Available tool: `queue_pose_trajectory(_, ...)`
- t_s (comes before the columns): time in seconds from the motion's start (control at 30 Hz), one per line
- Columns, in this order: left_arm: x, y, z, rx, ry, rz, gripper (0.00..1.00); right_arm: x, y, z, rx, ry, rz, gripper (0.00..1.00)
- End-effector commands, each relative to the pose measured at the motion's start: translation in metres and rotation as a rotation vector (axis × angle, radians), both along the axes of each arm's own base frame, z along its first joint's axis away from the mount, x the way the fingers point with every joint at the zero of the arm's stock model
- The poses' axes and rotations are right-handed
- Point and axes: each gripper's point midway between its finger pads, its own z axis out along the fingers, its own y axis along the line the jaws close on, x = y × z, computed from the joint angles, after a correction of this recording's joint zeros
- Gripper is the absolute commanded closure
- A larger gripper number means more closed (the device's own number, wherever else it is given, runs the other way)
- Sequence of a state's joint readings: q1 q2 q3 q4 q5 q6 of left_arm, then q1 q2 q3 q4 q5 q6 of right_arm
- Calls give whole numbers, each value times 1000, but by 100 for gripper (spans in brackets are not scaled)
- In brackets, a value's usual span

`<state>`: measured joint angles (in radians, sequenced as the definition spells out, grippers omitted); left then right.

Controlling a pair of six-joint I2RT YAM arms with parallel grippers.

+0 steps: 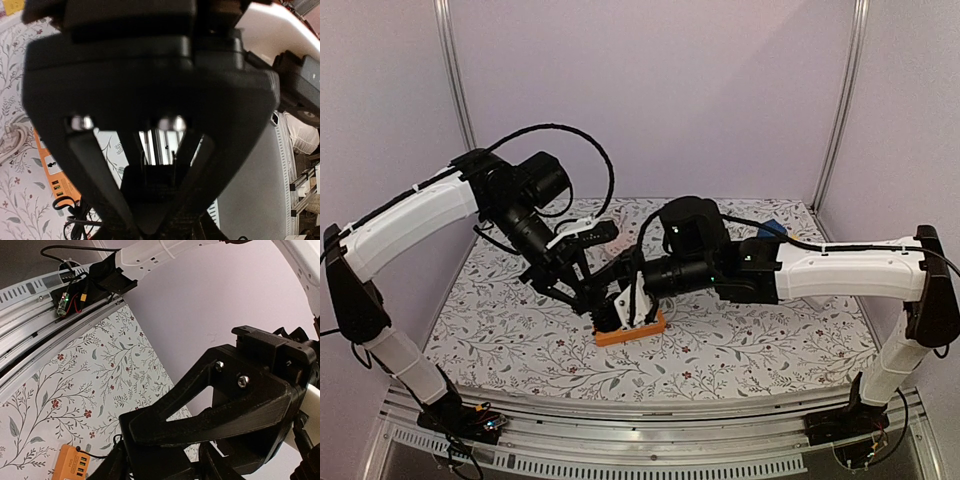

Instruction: Insert the plug

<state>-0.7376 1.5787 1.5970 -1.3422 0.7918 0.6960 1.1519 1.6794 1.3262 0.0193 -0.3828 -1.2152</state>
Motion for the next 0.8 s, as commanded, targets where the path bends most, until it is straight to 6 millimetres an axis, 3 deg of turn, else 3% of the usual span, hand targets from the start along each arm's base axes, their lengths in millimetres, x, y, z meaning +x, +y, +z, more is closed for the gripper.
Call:
queue_pose_trajectory(0.0, -31, 19, -5, 107, 133, -39, 100, 0, 8, 3, 8, -4, 11, 64)
queue_pose_trajectory(0.1, -36, 21, -1, 94, 140, -64, 100, 1, 6, 2, 5, -4, 2, 73)
queue_pose_trajectory(0.2, -36, 21, -4, 101, 145, -65, 100, -2, 5, 7, 14, -4, 11, 97)
queue_pose_trajectory(0.3, -36, 21, -5, 104, 142, -66, 100, -2, 4, 9, 20, 14, 1, 100)
queue_pose_trajectory(0.33, -33, 21, -6, 105, 132, -61, 93, -1, 3, 10, 21, 37, -13, 100)
queue_pose_trajectory(0.37, -29, 19, -6, 111, 123, -38, 60, 0, 3, 11, 23, 55, -31, 100)
queue_pose_trajectory(0.4, -23, 19, -8, 118, 97, -12, 32, 3, 2, 13, 26, 85, -58, 100)
queue_pose_trajectory(0.43, -16, 19, -8, 124, 73, 15, 21, 8, 2, 13, 29, 106, -92, 100)
queue_pose_trajectory(0.57, 20, 36, 6, 90, -27, 148, 14, 27, -5, 11, 77, 244, -263, 100)
queue_pose_trajectory(0.7, 52, 68, 22, 39, -187, 258, 14, 46, -10, 28, 209, 381, -405, 100)
queue_pose_trajectory(0.77, 59, 84, 29, 56, -227, 286, 14, 54, -12, 36, 287, 457, -453, 100)
